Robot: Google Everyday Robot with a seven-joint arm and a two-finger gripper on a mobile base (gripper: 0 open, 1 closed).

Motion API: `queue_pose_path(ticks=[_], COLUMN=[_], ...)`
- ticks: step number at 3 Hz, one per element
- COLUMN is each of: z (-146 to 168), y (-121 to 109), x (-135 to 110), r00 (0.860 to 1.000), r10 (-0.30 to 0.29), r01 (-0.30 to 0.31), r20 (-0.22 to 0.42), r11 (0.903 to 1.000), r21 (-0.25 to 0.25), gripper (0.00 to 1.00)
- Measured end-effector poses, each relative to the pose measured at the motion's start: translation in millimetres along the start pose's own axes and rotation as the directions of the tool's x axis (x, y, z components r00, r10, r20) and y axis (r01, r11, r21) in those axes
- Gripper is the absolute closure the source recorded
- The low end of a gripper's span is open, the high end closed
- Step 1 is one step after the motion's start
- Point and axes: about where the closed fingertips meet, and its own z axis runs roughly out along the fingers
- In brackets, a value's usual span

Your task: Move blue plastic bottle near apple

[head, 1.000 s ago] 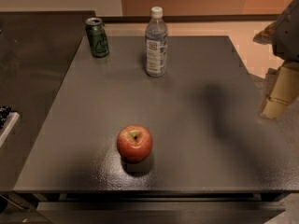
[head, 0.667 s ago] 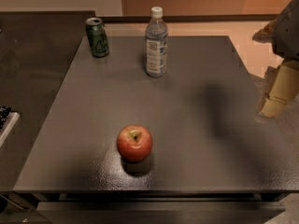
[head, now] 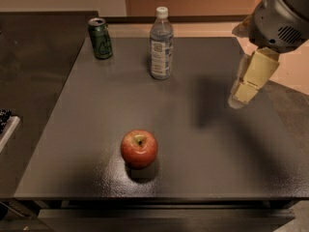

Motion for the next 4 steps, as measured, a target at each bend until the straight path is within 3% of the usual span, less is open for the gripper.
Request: queue_pose_path(ticks=[2,4], z=[43,82], y=[-34,-73], x=[-42,-74], r00=[0.989,0.960], r10=[0.039,0.072], r01=[-0.037,-0.083], r20=[0.145,0.269], r11=[0.9992,0.9961], r21=[-0.017,0.029], gripper=[0.00,0.00])
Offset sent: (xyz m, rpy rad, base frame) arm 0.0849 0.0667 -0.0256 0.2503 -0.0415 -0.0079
